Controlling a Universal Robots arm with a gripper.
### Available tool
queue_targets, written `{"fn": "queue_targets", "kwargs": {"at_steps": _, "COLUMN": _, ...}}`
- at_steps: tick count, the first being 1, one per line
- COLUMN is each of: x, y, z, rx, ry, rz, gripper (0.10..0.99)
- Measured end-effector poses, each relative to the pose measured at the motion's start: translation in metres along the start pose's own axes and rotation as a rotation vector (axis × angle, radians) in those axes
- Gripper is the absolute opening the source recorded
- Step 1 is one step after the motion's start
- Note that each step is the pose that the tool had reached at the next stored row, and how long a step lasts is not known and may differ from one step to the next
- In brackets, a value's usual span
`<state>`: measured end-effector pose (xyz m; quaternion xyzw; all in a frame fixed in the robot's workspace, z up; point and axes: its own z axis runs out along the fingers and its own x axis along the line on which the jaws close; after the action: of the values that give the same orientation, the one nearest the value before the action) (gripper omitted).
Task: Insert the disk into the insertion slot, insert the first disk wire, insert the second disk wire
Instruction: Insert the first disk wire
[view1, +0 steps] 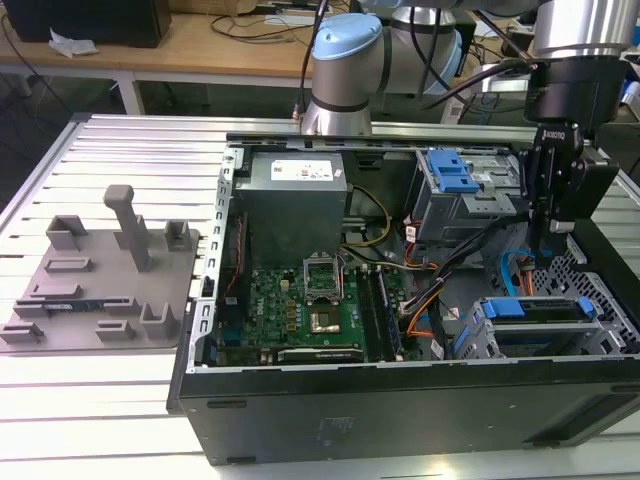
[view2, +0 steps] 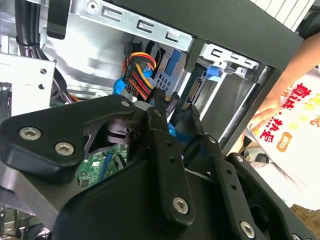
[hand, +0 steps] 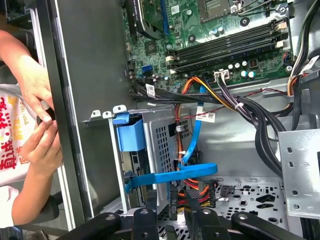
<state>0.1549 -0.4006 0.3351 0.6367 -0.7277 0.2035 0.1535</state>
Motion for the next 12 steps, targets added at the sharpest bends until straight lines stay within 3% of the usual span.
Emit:
{"fn": "queue_targets", "kwargs": {"at_steps": 9, "x": -0.0003, "y": 0.0001, "z": -0.0001, "rx": 0.000, "ry": 0.0000, "rz": 0.000, "gripper": 0.349}}
{"fn": "queue_targets", "kwargs": {"at_steps": 10, "x": -0.0003, "y": 0.0001, "z": -0.0001, "rx": 0.000, "ry": 0.0000, "rz": 0.000, "gripper": 0.337}}
{"fn": "queue_targets", "kwargs": {"at_steps": 11, "x": -0.0004, "y": 0.0001, "z": -0.0002, "rx": 0.000, "ry": 0.0001, "rz": 0.000, "gripper": 0.267}}
{"fn": "queue_targets", "kwargs": {"at_steps": 12, "x": -0.0003, "y": 0.0001, "z": -0.0002, "rx": 0.000, "ry": 0.0002, "rz": 0.000, "gripper": 0.267}}
